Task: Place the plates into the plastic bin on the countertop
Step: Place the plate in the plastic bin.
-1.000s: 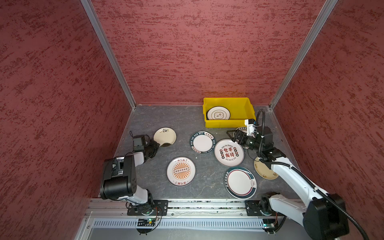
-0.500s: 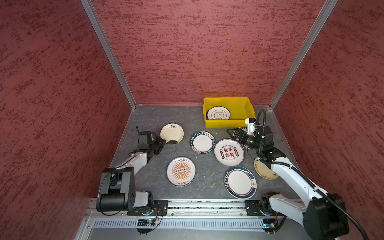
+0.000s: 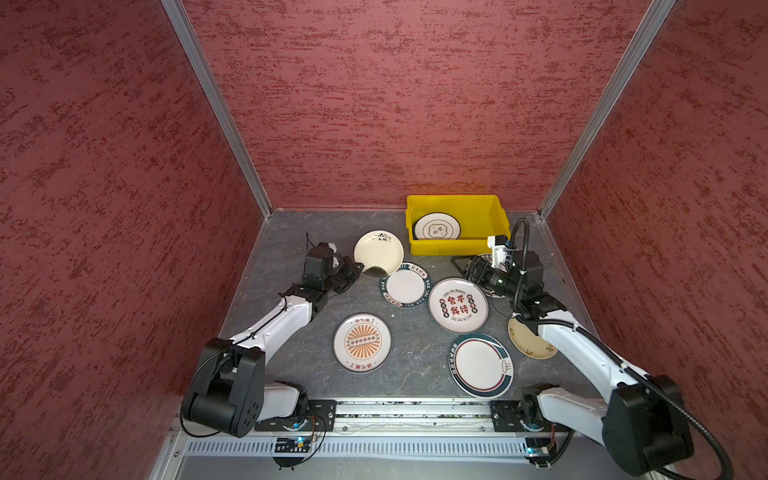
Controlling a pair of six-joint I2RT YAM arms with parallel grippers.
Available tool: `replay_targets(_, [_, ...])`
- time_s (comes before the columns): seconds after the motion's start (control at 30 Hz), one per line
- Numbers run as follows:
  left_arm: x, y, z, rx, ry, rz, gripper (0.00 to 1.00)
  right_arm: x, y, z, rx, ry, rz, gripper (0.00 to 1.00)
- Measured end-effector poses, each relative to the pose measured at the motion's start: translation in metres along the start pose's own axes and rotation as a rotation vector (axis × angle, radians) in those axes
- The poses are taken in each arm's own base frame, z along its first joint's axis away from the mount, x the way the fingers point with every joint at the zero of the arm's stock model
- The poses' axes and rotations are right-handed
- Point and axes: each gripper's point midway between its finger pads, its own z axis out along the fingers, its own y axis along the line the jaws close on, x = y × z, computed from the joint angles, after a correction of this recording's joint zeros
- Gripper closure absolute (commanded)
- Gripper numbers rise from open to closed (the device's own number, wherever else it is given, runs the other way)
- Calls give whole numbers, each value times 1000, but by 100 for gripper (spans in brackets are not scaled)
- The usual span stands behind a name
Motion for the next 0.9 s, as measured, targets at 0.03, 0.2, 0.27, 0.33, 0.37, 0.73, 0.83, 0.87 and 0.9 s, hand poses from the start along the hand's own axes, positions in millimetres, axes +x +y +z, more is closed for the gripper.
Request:
replay_targets(0.03, [3, -5, 2, 8, 9, 6, 100, 1, -1, 1, -1, 4, 5, 11])
replay_targets(0.2, [25, -23, 21, 25, 72, 40, 100, 4, -3, 6, -13, 26, 25, 24])
replay_targets(0.27, [34, -28, 26, 30, 95, 51, 100, 5, -2, 7, -19, 30, 28, 27])
replay_targets(0.33, [43, -32, 30, 39, 113, 60, 100, 5, -3, 9, -20, 33, 32, 29])
replay_targets(0.37, [48, -34, 32, 43, 124, 65, 100, 5, -4, 9, -20, 34, 33, 30])
replay_targets(0.73, [80, -52, 42, 92, 180, 111, 100, 9, -14, 26, -21, 73, 61, 47])
replay_targets(0.83, [79, -55, 49, 91, 185, 112, 100, 7, -13, 30, -27, 82, 59, 50])
replay_targets(0.87, [79, -58, 51, 95, 186, 113, 100, 7, -13, 31, -29, 84, 58, 51])
replay_targets(0.9, [79, -60, 54, 98, 187, 115, 100, 7, -13, 31, -32, 86, 56, 52])
